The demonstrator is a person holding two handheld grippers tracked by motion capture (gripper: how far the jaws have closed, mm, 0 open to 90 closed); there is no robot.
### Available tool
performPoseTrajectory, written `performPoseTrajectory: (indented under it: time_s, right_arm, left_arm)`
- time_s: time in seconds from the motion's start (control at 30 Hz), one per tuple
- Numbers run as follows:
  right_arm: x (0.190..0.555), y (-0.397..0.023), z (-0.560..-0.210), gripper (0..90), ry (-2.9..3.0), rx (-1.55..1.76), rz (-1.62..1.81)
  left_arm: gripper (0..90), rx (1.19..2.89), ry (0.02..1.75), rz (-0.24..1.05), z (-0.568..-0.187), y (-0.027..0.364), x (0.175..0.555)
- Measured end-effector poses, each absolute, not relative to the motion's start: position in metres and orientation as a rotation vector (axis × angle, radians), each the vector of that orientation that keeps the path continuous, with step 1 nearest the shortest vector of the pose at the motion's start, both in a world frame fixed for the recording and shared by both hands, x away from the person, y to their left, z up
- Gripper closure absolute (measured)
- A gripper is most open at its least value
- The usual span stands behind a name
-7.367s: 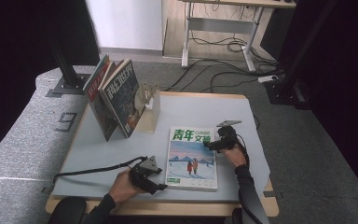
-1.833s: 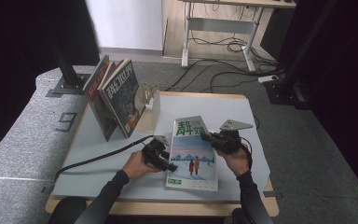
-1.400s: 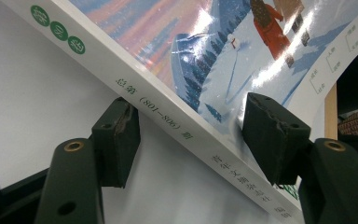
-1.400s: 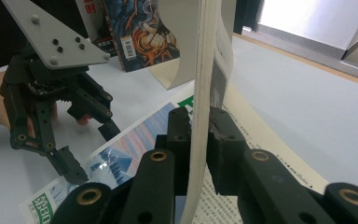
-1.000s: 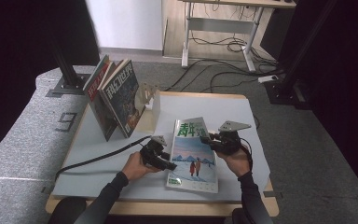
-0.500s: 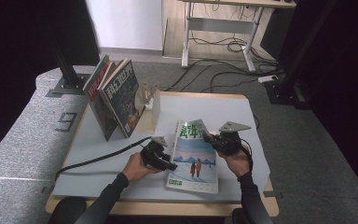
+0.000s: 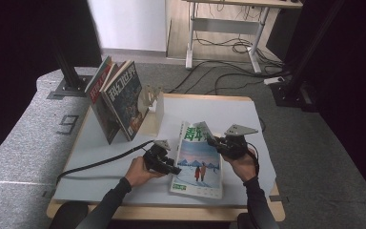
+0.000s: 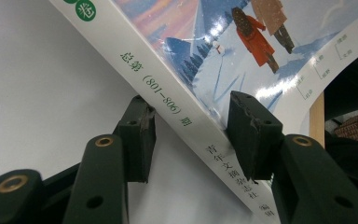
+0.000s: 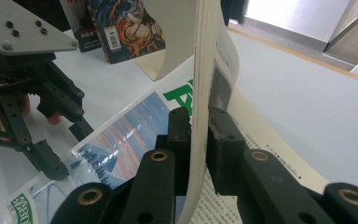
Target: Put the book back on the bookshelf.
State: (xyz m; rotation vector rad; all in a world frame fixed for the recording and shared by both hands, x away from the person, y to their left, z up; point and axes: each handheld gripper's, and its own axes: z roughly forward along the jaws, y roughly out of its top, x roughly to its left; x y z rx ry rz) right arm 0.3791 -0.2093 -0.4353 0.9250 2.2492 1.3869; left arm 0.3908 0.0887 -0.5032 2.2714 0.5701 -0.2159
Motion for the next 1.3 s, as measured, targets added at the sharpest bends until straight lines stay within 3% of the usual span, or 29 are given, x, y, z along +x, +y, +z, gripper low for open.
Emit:
performPoseTrajectory:
  time_s: [0.33, 0.97, 1.13, 1.3]
  right_arm:
    - [0.394, -0.216, -0.439, 71.3, 2.271, 1.067, 1.348]
    - [0.430, -0.221, -0.441, 67.4, 2.251, 1.295, 1.288]
    - [0.438, -0.228, -0.437, 80.4, 2.239, 1.313, 1.272]
    - [0.432, -0.230, -0.436, 84.2, 2.217, 1.267, 1.323]
  left_arm:
    - [55.4, 2.265, 0.563, -0.198, -0.503, 0.090, 0.386]
    - [56.5, 2.258, 0.546, -0.170, -0.502, 0.094, 0.381]
    - [57.3, 2.252, 0.539, -0.162, -0.500, 0.094, 0.378]
    - [57.5, 2.248, 0.533, -0.158, -0.500, 0.095, 0.378]
